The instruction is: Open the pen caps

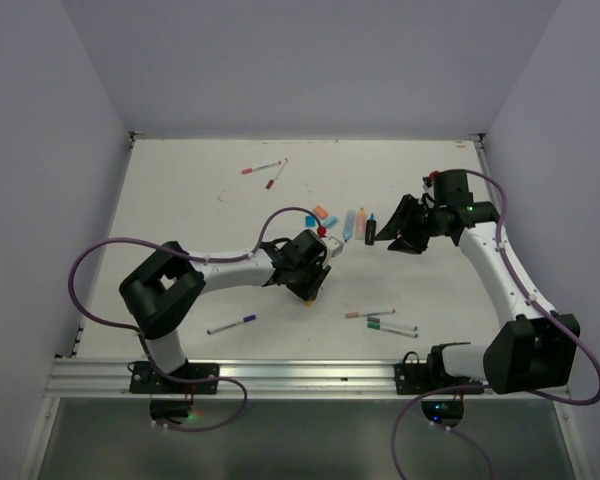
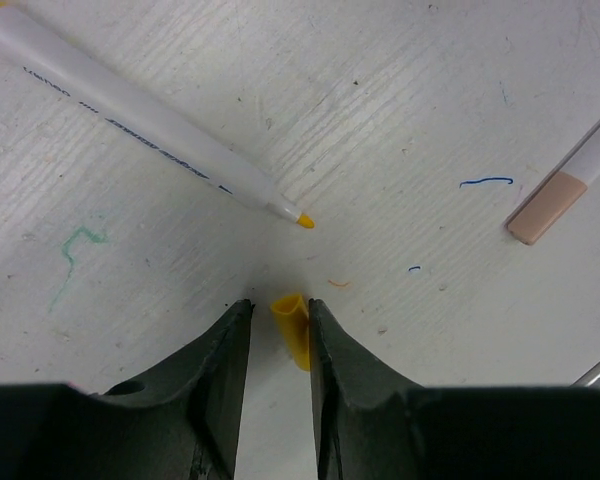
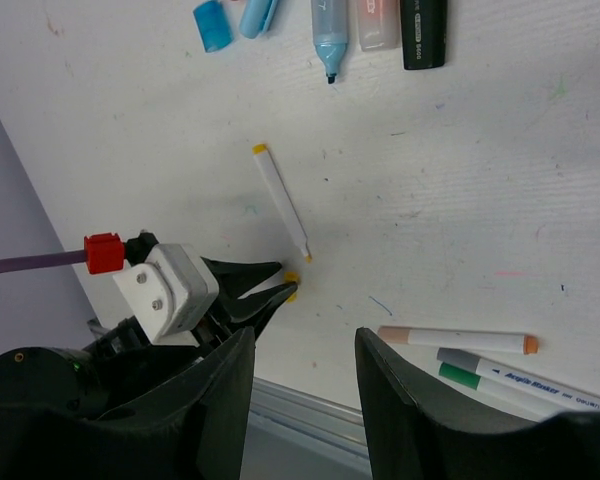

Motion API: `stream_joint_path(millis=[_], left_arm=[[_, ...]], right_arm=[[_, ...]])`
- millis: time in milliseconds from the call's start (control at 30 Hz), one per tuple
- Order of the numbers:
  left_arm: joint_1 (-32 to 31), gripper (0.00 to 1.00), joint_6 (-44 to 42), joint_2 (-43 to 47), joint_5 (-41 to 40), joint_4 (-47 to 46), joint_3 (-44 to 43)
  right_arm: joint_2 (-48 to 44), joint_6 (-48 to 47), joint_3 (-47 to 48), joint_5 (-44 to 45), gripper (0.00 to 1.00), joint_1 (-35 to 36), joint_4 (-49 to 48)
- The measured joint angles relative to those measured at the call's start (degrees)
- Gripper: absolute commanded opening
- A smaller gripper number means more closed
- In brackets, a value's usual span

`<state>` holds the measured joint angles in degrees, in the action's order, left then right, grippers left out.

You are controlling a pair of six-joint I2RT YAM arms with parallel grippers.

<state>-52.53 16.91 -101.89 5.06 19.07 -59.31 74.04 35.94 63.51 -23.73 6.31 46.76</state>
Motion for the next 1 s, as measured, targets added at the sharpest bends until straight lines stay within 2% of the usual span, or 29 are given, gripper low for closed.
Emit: stream_joint_path(millis=[1000], left_arm=[[-2.8,0.33,7.8,2.2,-1.2,-7.7,6.1]], right_arm=[[-1.4,-2.2,-1.9,0.0,0.49,-0.3,1.7]])
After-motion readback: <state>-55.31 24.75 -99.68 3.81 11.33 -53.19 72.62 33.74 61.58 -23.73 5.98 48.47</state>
